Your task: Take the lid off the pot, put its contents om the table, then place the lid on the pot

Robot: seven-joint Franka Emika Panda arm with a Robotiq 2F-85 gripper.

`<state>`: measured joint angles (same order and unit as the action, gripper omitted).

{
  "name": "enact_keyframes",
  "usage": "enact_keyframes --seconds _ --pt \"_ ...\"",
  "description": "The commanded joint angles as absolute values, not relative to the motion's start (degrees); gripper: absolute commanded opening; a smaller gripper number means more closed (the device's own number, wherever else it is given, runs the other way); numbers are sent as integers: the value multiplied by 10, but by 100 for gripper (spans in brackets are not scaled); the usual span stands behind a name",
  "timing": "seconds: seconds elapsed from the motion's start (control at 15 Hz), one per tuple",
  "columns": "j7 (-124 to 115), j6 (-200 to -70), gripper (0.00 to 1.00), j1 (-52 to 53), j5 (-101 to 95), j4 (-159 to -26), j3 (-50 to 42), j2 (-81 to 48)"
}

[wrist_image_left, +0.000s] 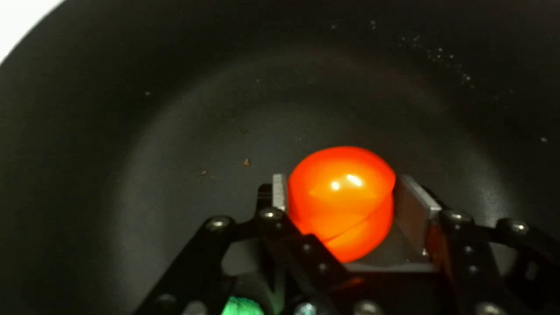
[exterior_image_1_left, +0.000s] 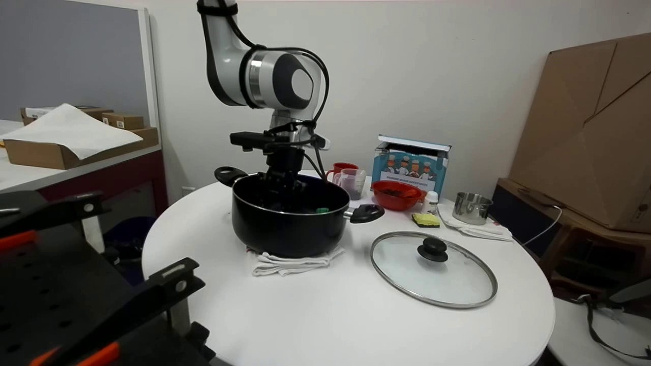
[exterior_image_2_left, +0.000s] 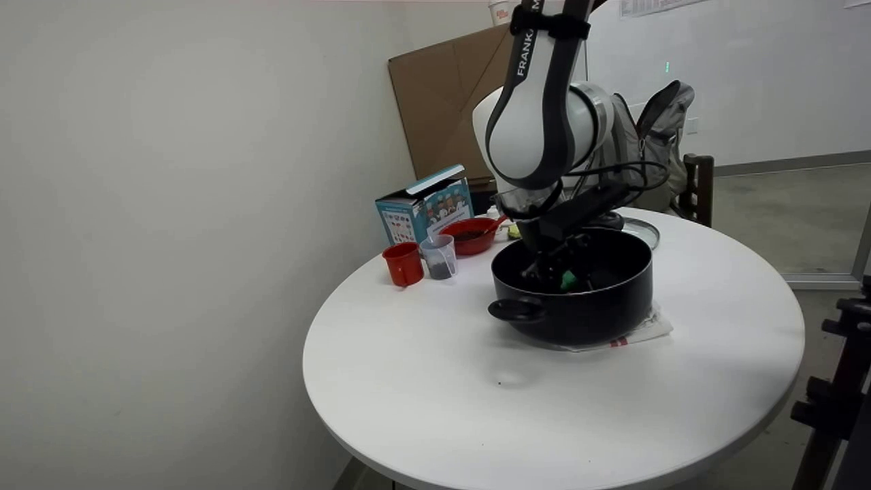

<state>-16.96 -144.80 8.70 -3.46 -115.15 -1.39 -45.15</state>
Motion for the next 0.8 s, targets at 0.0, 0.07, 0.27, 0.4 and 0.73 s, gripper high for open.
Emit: enact_keyframes --seconds 0.0,0.07,0.27,0.4,0.73 --pt "-162 -1461 36 99 -38 -1153 -25 -449" --pt "-159 -1463 36 98 -38 -1158 -24 -441" --pt "-142 -1467 36 89 -34 -1177 -17 -400" --pt "-131 -1466 36 81 -30 -1187 -14 -363" --pt "-123 -1445 36 55 -22 -1169 -19 -280"
